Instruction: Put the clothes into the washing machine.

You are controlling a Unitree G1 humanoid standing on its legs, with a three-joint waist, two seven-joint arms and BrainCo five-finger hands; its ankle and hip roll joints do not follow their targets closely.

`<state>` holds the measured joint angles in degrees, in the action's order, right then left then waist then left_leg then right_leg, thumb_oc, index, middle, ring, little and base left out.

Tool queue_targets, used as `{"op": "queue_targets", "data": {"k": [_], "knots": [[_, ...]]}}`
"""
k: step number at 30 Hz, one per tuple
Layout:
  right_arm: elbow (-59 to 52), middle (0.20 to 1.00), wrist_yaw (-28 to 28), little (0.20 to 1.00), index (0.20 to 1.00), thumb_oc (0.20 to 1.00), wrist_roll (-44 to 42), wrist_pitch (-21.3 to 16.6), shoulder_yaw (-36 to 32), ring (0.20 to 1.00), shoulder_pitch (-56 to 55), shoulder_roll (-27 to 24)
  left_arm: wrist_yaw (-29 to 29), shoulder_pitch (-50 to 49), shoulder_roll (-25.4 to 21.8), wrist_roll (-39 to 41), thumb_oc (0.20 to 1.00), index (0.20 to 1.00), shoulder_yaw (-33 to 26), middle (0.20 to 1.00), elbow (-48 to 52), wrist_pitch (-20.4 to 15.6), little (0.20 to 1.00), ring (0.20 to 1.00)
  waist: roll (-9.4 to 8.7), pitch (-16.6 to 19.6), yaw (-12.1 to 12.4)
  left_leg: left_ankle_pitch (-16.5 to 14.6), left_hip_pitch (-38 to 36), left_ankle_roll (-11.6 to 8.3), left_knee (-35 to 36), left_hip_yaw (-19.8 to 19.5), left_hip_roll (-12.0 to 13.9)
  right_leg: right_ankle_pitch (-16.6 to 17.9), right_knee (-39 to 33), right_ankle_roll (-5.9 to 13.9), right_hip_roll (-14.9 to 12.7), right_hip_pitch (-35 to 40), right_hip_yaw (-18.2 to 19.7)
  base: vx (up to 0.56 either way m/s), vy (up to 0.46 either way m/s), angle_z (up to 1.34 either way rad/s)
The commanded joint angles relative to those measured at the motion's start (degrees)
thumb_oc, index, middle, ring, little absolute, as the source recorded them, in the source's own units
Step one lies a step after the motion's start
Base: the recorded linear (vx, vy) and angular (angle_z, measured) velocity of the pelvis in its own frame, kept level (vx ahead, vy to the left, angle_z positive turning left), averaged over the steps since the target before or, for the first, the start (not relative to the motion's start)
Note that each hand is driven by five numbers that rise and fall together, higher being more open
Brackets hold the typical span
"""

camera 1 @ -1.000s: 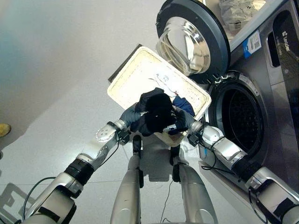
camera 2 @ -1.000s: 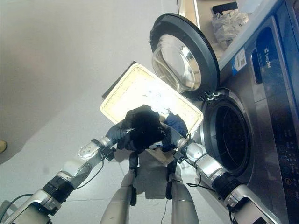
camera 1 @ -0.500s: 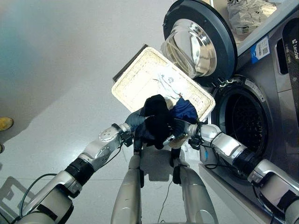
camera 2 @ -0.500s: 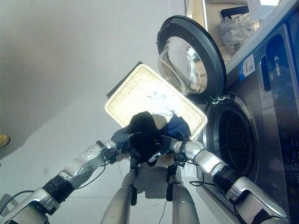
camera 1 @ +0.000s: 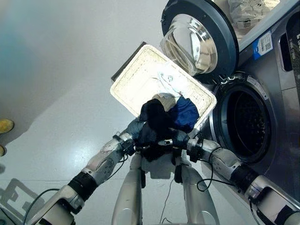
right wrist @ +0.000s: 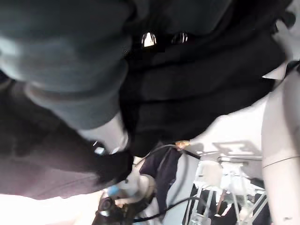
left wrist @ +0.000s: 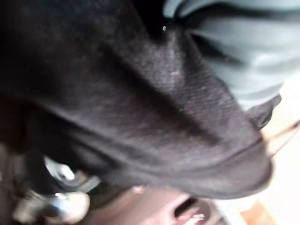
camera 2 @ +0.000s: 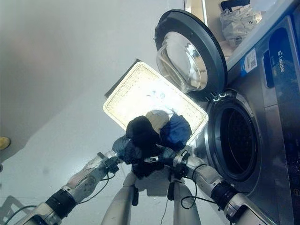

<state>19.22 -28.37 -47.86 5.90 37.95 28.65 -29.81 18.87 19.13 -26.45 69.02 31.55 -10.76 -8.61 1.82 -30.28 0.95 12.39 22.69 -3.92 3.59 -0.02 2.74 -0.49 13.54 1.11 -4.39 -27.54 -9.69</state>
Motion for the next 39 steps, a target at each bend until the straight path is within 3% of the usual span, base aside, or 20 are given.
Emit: {"op": "queue_targets", "data": {"k": [1, 4, 5, 7, 8, 9, 10, 12, 15, 17, 21, 23, 26, 27, 29, 31, 33, 35, 36, 39], "knots": [[-6.46, 0.200, -11.64, 0.200, 0.200, 0.200, 1.85, 2.55, 7.61, 0.200, -1.28, 9.41, 6.57, 6.00, 8.33, 8.57, 0.200, 0.200, -2.93, 0.200, 9.48, -6.67, 0.200, 0.200, -0.78, 0.49, -0.67, -6.44, -1.55, 1.98, -1.34, 4.16, -6.89, 7.27, -13.30, 3.64, 0.25, 4.00, -1.55, 0.00, 0.000, 0.00], [-6.40, 0.200, -13.98, 0.200, 0.200, 0.200, 1.08, 4.93, 7.73, 0.200, -1.69, 9.62, 4.80, 5.16, 9.23, 5.41, 0.200, 0.200, -3.14, 0.200, 10.02, -9.49, 0.200, 0.200, -0.69, 0.49, -0.64, -6.44, -1.63, 2.18, -1.12, 4.11, -7.08, 7.38, -13.36, 3.69, 0.19, 3.95, -1.31, 0.00, 0.011, 0.01], [-6.57, 0.200, -16.15, 0.200, 0.200, 0.200, -0.47, 9.09, 7.64, 0.200, -2.05, 10.28, -1.13, 5.52, 8.83, -0.34, 0.200, 0.200, -2.70, 0.200, 9.66, -13.58, 0.200, 0.200, -0.50, 0.49, -0.67, -6.42, -1.78, 2.43, -1.11, 3.86, -7.37, 7.40, -13.13, 3.67, 0.23, 4.00, -0.88, 0.00, 0.000, 0.00], [-6.49, 0.200, -17.29, 0.200, 0.200, 0.200, -0.62, 10.12, 7.53, 0.200, -2.04, 10.39, -4.50, 5.88, 8.51, -3.08, 0.200, 0.200, -2.80, 0.200, 9.53, -15.02, 0.200, 0.200, -0.46, 0.49, -0.69, -6.37, -1.53, 2.56, -1.27, 3.79, -7.46, 7.49, -12.95, 3.66, 0.23, 3.71, -0.64, 0.00, 0.000, 0.00], [-6.69, 0.200, -18.94, 0.200, 0.200, 0.200, -1.37, 11.30, 7.47, 0.200, -2.22, 10.34, -11.69, 6.35, 7.79, -10.54, 0.373, 0.373, -3.26, 0.373, 9.05, -16.76, 0.373, 0.373, -0.40, 0.49, -0.69, -6.38, -1.56, 2.70, -1.30, 3.69, -7.58, 7.43, -12.73, 3.68, 0.24, 3.68, -0.37, 0.00, 0.000, 0.00], [-6.87, 0.200, -20.32, 0.200, 0.200, 0.200, -2.38, 13.00, 7.30, 0.200, -2.43, 10.28, -19.45, 6.80, 6.96, -17.66, 0.630, 0.630, -3.41, 0.630, 8.49, -17.69, 0.630, 0.630, -0.31, 0.49, -0.72, -6.37, -1.79, 2.78, -1.24, 3.59, -7.65, 7.31, -12.58, 3.68, 0.27, 3.83, -0.23, 0.00, 0.000, 0.00], [-7.19, 0.200, -21.84, 0.200, 0.200, 0.200, -3.08, 14.15, 6.99, 0.200, -2.59, 10.27, -26.83, 7.47, 6.01, -25.71, 1.000, 1.000, -3.63, 1.000, 7.78, -17.89, 1.000, 1.000, -0.25, 0.49, -0.74, -6.30, -1.84, 2.89, -1.21, 3.55, -7.69, 7.25, -12.39, 3.68, 0.30, 3.83, -0.07, 0.00, 0.000, 0.00], [-8.44, 0.200, -25.31, 0.200, 0.200, 0.200, -6.16, 16.78, 5.77, 0.200, -3.03, 9.93, -39.79, 9.35, 2.90, -43.81, 1.000, 1.000, -4.54, 1.000, 6.02, -14.56, 1.000, 1.000, -0.06, 0.49, -0.73, -6.23, -1.84, 3.06, -1.40, 3.48, -7.69, 6.77, -11.41, 3.76, 0.35, 3.71, 0.20, 0.00, 0.000, 0.00], [-10.80, 0.200, -27.85, 0.200, 0.200, 0.200, -12.73, 19.11, 2.69, 0.200, -3.09, 9.11, -47.96, 11.50, -0.90, -50.25, 1.000, 1.000, -6.49, 1.000, 2.94, -6.52, 1.000, 1.000, 0.15, 0.49, -0.82, -6.09, -1.73, 3.05, -1.93, 3.46, -7.55, 5.98, -9.70, 3.90, 0.51, 3.60, 0.63, 0.00, 0.000, 0.00], [-12.27, 0.200, -25.94, 0.200, 0.200, 0.200, -20.76, 17.78, -0.01, 0.200, -2.74, 8.35, -50.89, 12.91, -2.98, -52.99, 1.000, 1.000, -8.40, 1.000, -1.24, -0.76, 1.000, 1.000, 0.21, 0.49, -1.10, -6.39, -1.88, 2.96, -2.68, 3.65, -7.42, 5.22, -8.35, 4.15, 0.41, 3.64, 0.64, 0.00, 0.000, 0.00], [-14.48, 0.200, -20.17, 0.200, 0.200, 0.200, -30.54, 15.25, -4.68, 0.200, -2.71, 9.10, -52.15, 14.24, -5.45, -55.71, 1.000, 1.000, -9.81, 1.000, -7.48, 3.91, 1.000, 1.000, 0.43, 0.49, -1.74, -6.66, -2.13, 2.71, -3.15, 4.09, -7.24, 4.50, -7.13, 4.48, 0.30, 3.53, 0.76, 0.02, 0.001, -0.02], [-16.15, 0.200, -16.08, 0.200, 0.200, 0.200, -36.74, 8.89, -8.17, 0.200, -3.37, 9.88, -52.33, 14.29, -6.38, -56.03, 1.000, 1.000, -11.15, 1.000, -12.55, 6.21, 1.000, 1.000, 0.66, 0.49, -2.36, -6.71, -1.68, 2.59, -3.36, 4.79, -7.05, 4.51, -6.93, 4.63, 0.35, 2.97, 1.01, 0.02, 0.006, -0.14], [-17.07, 0.200, -13.96, 0.200, 0.200, 0.200, -41.64, 3.19, -10.92, 0.200, -4.01, 10.70, -52.04, 13.59, -6.07, -54.91, 1.000, 1.000, -12.16, 1.000, -16.85, 6.14, 1.000, 1.000, 0.82, 0.49, -2.95, -6.92, -1.62, 2.45, -3.33, 5.43, -6.80, 4.37, -6.74, 4.82, 0.40, 2.58, 1.28, 0.02, -0.004, -0.15], [-17.26, 0.200, -13.04, 0.200, 0.200, 0.200, -45.41, -1.09, -13.33, 0.200, -4.81, 11.61, -51.34, 12.71, -5.18, -53.99, 1.000, 1.000, -13.13, 1.000, -20.62, 5.88, 1.000, 1.000, 0.97, 0.49, -3.55, -7.03, -1.51, 2.37, -3.18, 5.94, -6.68, 4.30, -6.78, 4.91, 0.50, 2.27, 1.55, 0.02, -0.007, -0.09], [-17.14, 0.200, -12.71, 0.200, 0.200, 0.200, -47.70, -3.02, -14.66, 0.200, -5.16, 12.24, -51.24, 12.24, -4.36, -54.25, 1.000, 1.000, -13.69, 1.000, -22.73, 5.06, 1.000, 1.000, 1.11, 0.49, -3.84, -7.06, -1.43, 2.36, -3.04, 6.22, -6.60, 4.26, -6.72, 4.95, 0.61, 1.99, 1.77, 0.02, -0.005, -0.24], [-16.25, 0.200, -12.38, 0.200, 0.200, 0.200, -51.68, -8.88, -17.54, 0.200, -6.83, 13.84, -49.87, 10.52, -2.10, -54.03, 1.000, 1.000, -15.10, 1.000, -27.01, 3.46, 1.000, 1.000, 1.49, 0.49, -4.72, -7.29, -1.49, 2.29, -2.65, 6.75, -6.49, 3.79, -6.46, 5.06, 0.74, 1.59, 2.26, 0.02, -0.007, -0.27], [-15.69, 0.200, -12.22, 0.200, 0.200, 0.200, -52.82, -10.50, -18.76, 0.200, -7.13, 14.27, -49.67, 10.13, -1.50, -53.83, 1.000, 1.000, -15.57, 1.000, -28.63, 2.67, 1.000, 1.000, 1.65, 0.49, -4.99, -7.13, -1.13, 2.26, -2.57, 7.08, -6.38, 4.08, -6.62, 5.03, 0.84, 1.18, 2.53, 0.00, -0.001, -0.16], [-14.14, 0.200, -12.09, 0.200, 0.200, 0.200, -56.01, -13.55, -20.97, 0.200, -7.90, 14.48, -48.60, 8.91, -0.28, -51.66, 1.000, 1.000, -16.16, 1.000, -31.01, 0.98, 1.000, 1.000, 2.15, 0.49, -5.62, -7.23, -0.98, 2.21, -2.40, 7.56, -6.37, 3.95, -6.58, 5.03, 0.91, 0.72, 3.06, 0.03, 0.012, -0.17], [-12.23, 0.200, -12.15, 0.200, 0.200, 0.200, -59.11, -17.71, -23.23, 0.200, -8.71, 14.56, -47.80, 7.61, 0.79, -50.54, 1.000, 1.000, -16.55, 1.000, -33.19, -0.51, 1.000, 1.000, 2.83, 0.49, -6.31, -7.42, -1.45, 2.06, -1.99, 7.93, -6.47, 3.43, -6.55, 5.04, 0.97, 0.83, 3.49, 0.02, 0.025, -0.23], [-10.24, 0.200, -10.36, 0.200, 0.200, 0.200, -63.21, -23.63, -26.67, 0.200, -9.25, 14.59, -47.44, 6.08, 2.28, -49.02, 1.000, 1.000, -16.60, 1.000, -35.10, -2.13, 1.000, 1.000, 3.98, 0.49, -7.10, -7.45, -1.67, 1.97, -1.53, 8.52, -6.60, 3.22, -6.57, 5.00, 1.05, 0.49, 4.23, 0.04, 0.040, -0.32]]}}
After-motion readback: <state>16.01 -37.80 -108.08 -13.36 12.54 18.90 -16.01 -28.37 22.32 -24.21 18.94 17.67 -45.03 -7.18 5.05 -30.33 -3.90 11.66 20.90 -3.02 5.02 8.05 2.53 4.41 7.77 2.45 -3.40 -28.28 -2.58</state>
